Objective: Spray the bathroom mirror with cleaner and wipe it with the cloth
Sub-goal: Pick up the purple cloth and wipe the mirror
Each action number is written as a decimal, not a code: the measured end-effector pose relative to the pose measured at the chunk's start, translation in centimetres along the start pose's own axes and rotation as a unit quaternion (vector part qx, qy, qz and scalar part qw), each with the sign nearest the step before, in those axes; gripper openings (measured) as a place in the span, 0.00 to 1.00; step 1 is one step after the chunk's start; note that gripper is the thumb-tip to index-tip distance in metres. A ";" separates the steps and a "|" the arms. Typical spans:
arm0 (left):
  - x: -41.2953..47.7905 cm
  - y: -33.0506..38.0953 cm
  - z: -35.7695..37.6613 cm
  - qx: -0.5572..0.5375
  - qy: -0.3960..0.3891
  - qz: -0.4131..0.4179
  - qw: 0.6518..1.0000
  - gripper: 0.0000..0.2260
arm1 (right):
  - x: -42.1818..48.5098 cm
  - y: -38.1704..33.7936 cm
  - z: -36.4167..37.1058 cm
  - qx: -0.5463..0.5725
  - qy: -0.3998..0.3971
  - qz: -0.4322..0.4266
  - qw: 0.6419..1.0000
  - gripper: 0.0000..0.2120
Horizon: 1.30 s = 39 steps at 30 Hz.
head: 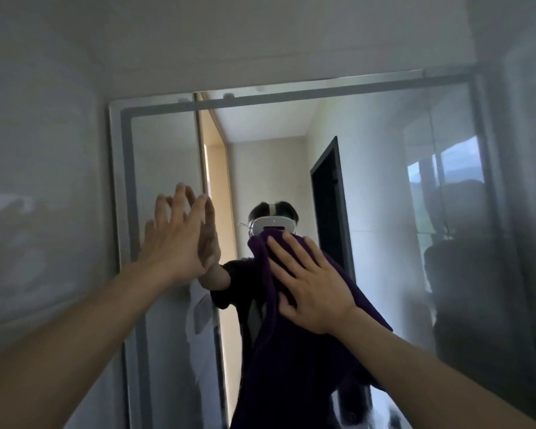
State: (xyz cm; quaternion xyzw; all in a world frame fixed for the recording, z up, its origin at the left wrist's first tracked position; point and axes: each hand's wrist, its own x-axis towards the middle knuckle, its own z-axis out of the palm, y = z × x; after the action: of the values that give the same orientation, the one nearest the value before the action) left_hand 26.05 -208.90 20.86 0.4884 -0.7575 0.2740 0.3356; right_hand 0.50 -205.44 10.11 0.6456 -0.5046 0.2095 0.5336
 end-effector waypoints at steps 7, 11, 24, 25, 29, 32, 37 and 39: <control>-0.1 12.6 -0.3 -0.084 -0.004 0.172 0.982 0.56 | -5.5 11.4 -1.6 -0.049 0.019 0.118 0.992 0.39; 0.3 18.6 1.0 -0.067 -0.040 0.170 0.982 0.57 | -9.0 17.7 -2.3 -0.067 0.014 0.184 0.981 0.41; 0.0 20.6 2.0 0.024 -0.050 0.125 0.991 0.58 | -15.3 25.5 -4.4 -0.071 -0.019 0.297 0.952 0.47; 0.0 20.6 2.0 0.026 -0.050 0.123 0.991 0.58 | -15.3 25.2 -4.2 -0.068 -0.013 0.307 0.949 0.45; 0.2 20.7 2.3 0.032 -0.051 0.125 0.990 0.58 | -15.5 22.4 -3.0 -0.047 -0.006 0.405 0.913 0.45; 0.5 20.8 2.5 0.036 -0.052 0.124 0.990 0.58 | -14.7 18.4 -2.3 -0.016 -0.009 0.466 0.885 0.45; 0.5 20.9 2.4 0.029 -0.060 0.122 0.990 0.58 | -13.3 11.4 -1.3 0.023 -0.058 0.394 0.917 0.52; 0.4 20.9 2.3 0.018 -0.066 0.124 0.990 0.57 | -13.3 9.2 -0.6 0.026 -0.071 0.313 0.947 0.52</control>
State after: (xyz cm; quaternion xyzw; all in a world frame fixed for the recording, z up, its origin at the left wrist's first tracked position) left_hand 6.11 -203.05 17.93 0.4138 -0.8276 0.2942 0.2394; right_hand -12.79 -198.48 3.93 0.4819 -0.7121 0.3329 0.3872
